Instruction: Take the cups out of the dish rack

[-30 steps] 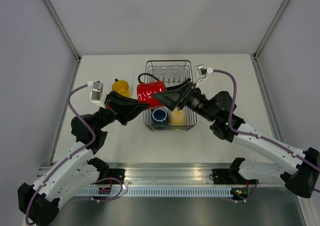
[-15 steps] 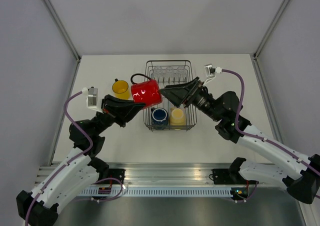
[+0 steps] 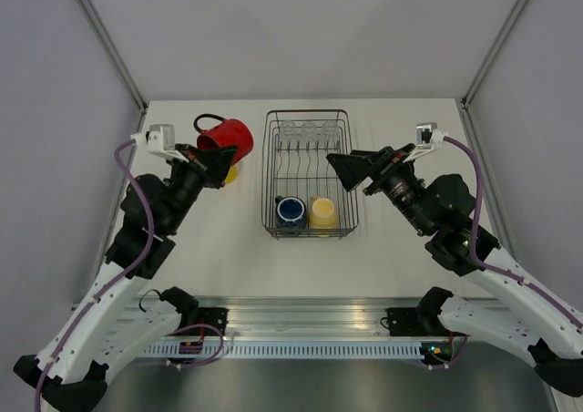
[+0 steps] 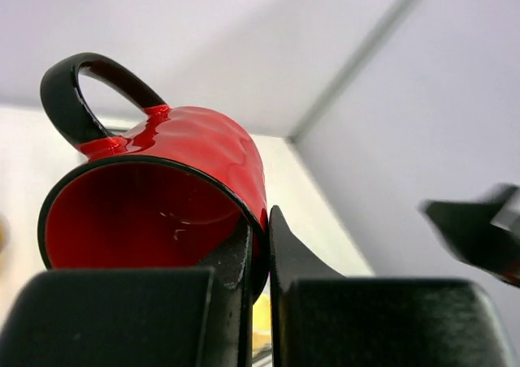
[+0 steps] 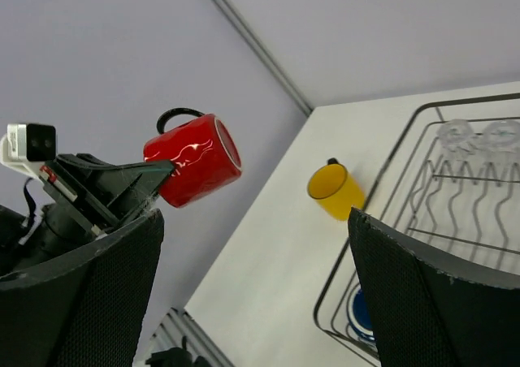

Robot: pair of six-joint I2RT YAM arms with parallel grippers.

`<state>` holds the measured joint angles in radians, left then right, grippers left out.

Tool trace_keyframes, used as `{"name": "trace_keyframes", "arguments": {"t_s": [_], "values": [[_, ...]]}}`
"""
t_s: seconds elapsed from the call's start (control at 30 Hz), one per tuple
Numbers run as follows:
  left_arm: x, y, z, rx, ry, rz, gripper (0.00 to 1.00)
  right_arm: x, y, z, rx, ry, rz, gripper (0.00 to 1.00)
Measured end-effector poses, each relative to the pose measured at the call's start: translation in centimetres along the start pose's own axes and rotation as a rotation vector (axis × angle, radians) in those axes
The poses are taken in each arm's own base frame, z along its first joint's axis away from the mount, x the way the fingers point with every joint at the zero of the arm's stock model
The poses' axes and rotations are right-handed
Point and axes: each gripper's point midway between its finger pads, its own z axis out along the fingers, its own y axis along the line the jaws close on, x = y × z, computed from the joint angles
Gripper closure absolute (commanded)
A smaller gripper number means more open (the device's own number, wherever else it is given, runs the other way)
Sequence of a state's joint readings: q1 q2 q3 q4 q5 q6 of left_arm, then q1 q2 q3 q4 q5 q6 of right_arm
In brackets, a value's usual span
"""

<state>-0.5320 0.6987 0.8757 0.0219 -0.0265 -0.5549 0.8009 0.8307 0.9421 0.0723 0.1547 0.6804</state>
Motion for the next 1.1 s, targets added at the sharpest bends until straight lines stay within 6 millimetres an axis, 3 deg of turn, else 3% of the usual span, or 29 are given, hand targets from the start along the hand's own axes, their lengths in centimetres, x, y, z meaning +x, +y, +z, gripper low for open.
{"name": "trace_keyframes", "arguments": {"t_s": [0.27,0.4,0.5,0.63,0.83,1.1], "values": [[1.7,11.2,3.9,-0.56,0.264,0.153,0.98,0.5,-2.7,-0.9,0.138,0.072,-0.151,0.02],[4.0,19.6,2.4,-0.772,0.456,0.15,0.98,1.8,-4.4,-1.6,0.188,0.14,-0.218,0.02],[5.1,24.1,0.4,-0.877,0.574,0.159,0.98,2.3,-5.1,-2.0,0.207,0.169,-0.255,0.02],[5.8,27.5,-0.9,-0.908,0.698,0.168,0.98,2.4,-5.4,-2.5,0.209,0.185,-0.293,0.02],[5.6,32.1,-0.1,-0.895,0.778,0.144,0.98,3.0,-5.5,-2.8,0.192,0.22,-0.332,0.02],[9.3,36.6,0.9,-0.906,0.955,0.137,0.98,3.6,-4.8,-3.3,0.138,0.254,-0.355,0.02]]}}
